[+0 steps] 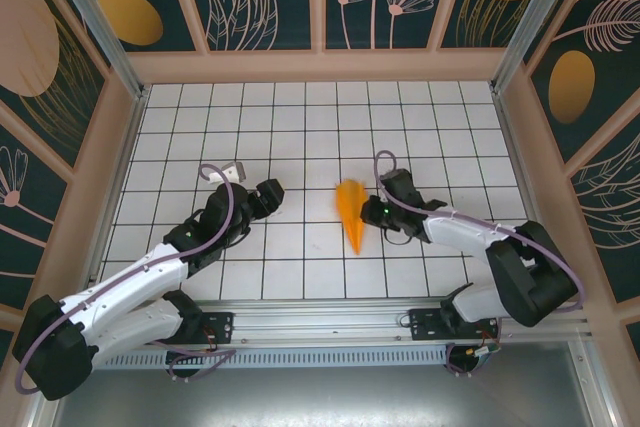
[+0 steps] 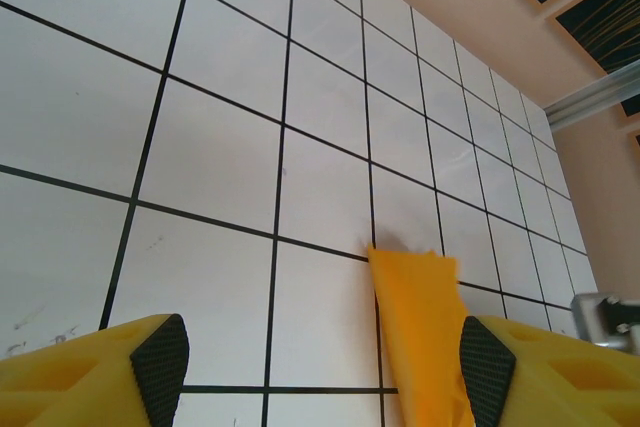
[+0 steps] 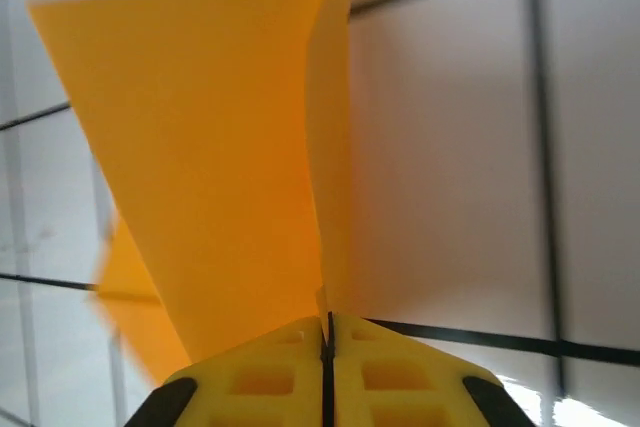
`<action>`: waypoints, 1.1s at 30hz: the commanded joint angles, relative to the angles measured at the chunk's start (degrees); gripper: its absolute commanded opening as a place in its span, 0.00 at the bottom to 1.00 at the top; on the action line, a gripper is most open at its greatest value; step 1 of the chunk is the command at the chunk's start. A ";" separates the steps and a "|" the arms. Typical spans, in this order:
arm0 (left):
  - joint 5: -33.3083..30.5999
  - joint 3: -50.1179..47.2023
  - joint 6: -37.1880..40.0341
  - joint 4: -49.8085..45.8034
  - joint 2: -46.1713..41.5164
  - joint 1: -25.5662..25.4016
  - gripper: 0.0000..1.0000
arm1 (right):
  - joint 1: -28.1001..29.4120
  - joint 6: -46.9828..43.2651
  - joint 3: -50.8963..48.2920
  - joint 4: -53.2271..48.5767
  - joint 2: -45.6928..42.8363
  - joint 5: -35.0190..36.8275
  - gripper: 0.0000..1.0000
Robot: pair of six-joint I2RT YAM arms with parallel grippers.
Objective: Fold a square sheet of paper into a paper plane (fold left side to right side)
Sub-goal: Move the paper plane to the center of the table, then pick up the paper plane at the center of the table.
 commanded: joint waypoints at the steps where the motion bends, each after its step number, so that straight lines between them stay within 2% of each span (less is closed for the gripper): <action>1: -0.10 1.71 0.21 -1.26 0.26 0.23 0.75 | -3.71 -3.33 -0.65 -1.86 -1.08 -1.19 0.21; 3: -0.23 2.09 0.49 -1.88 0.26 0.26 0.75 | -4.93 -3.88 1.00 -6.94 -3.72 4.56 0.30; 6: -0.56 2.55 1.46 -2.28 0.17 0.26 0.77 | -3.94 -4.94 5.62 -14.16 -7.84 10.48 0.38; 9: -0.91 2.86 2.80 -1.87 0.12 0.21 0.80 | -0.47 -6.60 9.99 -19.30 -9.45 10.75 0.41; 11: -0.98 2.79 3.55 -1.15 0.08 0.23 0.82 | 4.68 -6.57 11.88 -22.10 -9.05 10.81 0.43; 16: -0.91 1.78 3.85 0.88 -0.27 0.22 0.87 | 12.97 -3.15 12.37 -25.46 -3.70 10.81 0.50; 23: -0.91 1.56 4.24 0.43 -0.60 0.25 0.89 | 15.23 -2.16 12.92 -25.85 1.00 13.98 0.50; 29: -0.77 1.02 3.99 0.73 -0.71 0.22 0.89 | 15.27 -2.51 12.44 -24.69 3.71 13.62 0.46; 33: -0.69 1.01 4.08 0.40 -0.86 0.21 0.90 | 15.23 -3.12 13.20 -23.06 6.34 13.60 0.38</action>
